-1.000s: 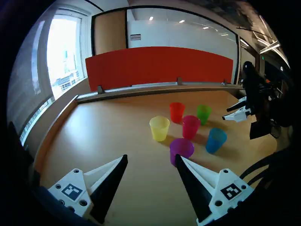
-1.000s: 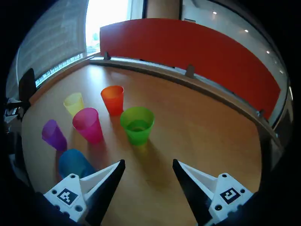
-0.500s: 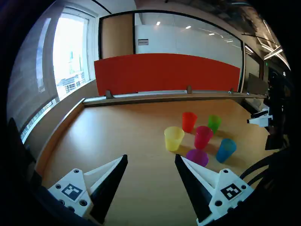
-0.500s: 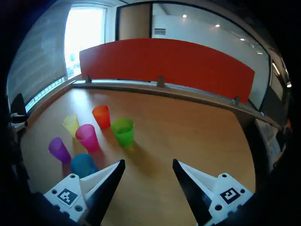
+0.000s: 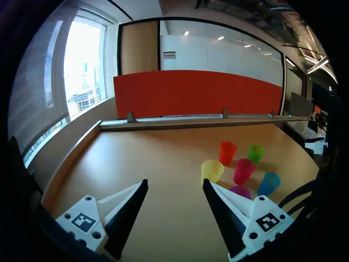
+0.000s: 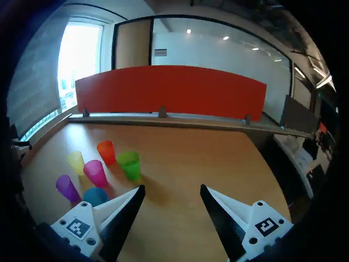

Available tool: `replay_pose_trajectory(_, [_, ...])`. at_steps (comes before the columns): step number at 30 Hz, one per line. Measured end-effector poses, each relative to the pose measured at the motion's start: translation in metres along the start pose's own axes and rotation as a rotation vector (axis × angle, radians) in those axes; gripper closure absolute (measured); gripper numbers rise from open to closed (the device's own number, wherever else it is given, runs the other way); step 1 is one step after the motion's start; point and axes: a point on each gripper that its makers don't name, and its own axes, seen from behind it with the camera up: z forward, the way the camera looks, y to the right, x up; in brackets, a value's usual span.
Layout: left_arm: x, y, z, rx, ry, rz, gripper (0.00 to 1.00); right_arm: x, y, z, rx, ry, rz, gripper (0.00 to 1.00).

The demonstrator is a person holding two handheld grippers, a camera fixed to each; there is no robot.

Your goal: Pour water

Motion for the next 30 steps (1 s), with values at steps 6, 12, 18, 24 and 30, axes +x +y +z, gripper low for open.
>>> replay_pose_trajectory(6, [0.02,-0.007,0.006,0.009,0.044,-0.008,0.07,0.024,0.001,-0.016,-0.025,0.098,0.054,0.02])
replay_pose_trajectory(12, [0.035,-0.009,0.012,0.009,0.088,-0.011,0.07,0.038,0.003,-0.023,-0.05,0.144,0.067,0.02])
replay_pose_trajectory(18, [0.045,-0.01,0.014,0.007,0.123,-0.001,0.06,0.064,0.001,-0.028,-0.066,0.226,0.055,0.02])
replay_pose_trajectory(24, [0.05,-0.014,0.014,0.014,0.149,-0.014,0.07,0.089,-0.001,-0.035,-0.093,0.298,0.062,0.02])
replay_pose_trajectory(30, [0.066,-0.02,0.014,0.021,0.203,-0.02,0.07,0.107,0.002,-0.04,-0.126,0.334,0.078,0.02])
